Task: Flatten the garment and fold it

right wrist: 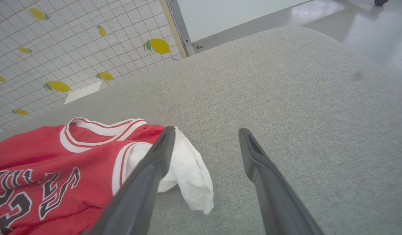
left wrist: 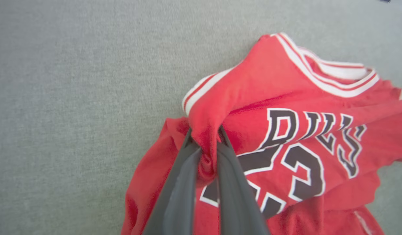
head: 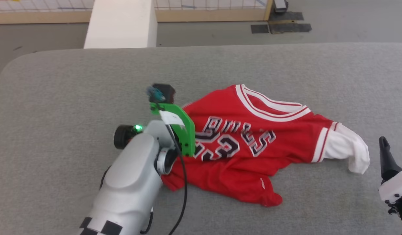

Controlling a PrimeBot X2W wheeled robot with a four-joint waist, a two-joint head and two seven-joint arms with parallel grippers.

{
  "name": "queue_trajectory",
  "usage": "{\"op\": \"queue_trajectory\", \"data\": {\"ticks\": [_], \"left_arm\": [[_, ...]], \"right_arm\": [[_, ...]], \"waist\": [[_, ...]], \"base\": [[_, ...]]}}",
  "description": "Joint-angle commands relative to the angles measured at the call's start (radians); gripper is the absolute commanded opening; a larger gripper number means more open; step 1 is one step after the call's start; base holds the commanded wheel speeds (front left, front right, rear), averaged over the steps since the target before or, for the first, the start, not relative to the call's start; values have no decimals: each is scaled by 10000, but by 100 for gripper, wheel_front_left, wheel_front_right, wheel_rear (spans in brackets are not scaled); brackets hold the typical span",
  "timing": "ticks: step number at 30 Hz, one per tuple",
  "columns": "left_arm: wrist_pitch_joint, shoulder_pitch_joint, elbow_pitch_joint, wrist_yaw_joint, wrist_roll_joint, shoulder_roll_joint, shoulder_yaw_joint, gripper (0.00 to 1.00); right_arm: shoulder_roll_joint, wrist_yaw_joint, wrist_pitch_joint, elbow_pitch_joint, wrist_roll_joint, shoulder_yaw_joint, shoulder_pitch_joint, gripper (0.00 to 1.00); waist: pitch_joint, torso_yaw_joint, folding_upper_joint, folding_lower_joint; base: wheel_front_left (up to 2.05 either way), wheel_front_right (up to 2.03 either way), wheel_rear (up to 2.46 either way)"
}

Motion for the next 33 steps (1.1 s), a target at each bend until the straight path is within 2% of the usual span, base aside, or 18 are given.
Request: {"op": "queue_trajectory", "data": {"ticks": [1, 5, 8, 13, 20, 23, 25, 26, 27, 33], "left_arm": [[-379, -122, -225, 140, -201, 3, 261, 0], [-1215, -315, -1130, 469, -424, 270, 991, 0], [-1343, -159, -1996, 556, -279, 547, 1002, 0], [-385, 994, -2987, 335, -74, 538, -84, 0], [1239, 2885, -2720, -10, -435, 260, -1652, 0], [1544, 3324, -2596, -61, -702, 191, -1879, 0], [1390, 3517, -2682, -9, -1013, 142, -1703, 0], [1257, 3588, -2783, 18, -1188, 119, -1569, 16], [1116, 3641, -2904, 52, -1355, 101, -1416, 100], [257, 4138, -4332, 225, -2535, 43, -254, 100]], "right_arm": [[38, -13, -73, 38, -46, 19, 111, 100], [52, -13, -59, 112, -88, 88, 189, 100], [67, -13, -49, 146, -117, 145, 291, 100], [98, -13, 3, 164, -94, 302, 355, 100], [124, -13, 27, 229, -80, 515, 253, 100], [130, -13, 1, 292, -64, 561, 257, 100], [134, -13, -36, 349, -36, 576, 264, 100], [136, -13, -65, 383, -22, 570, 276, 100], [137, -13, -83, 409, -13, 563, 291, 100], [142, -13, -202, 574, -27, 479, 404, 100]], "waist": [[-206, 338, -1, 0], [-466, 776, -1, 0], [-659, 1120, -1, 0], [-758, 1575, -1, 0], [-745, 1672, -1, 0], [-734, 1637, -1, 0], [-725, 1599, -1, 0], [-732, 1586, -1, 0], [-739, 1576, -1, 0], [-809, 1549, -1, 0]], "base": [[0, 0, 0], [0, 0, 0], [0, 0, 0], [0, 0, 0], [0, 0, 0], [0, 0, 0], [0, 0, 0], [0, 0, 0], [0, 0, 0], [0, 0, 0]]}}
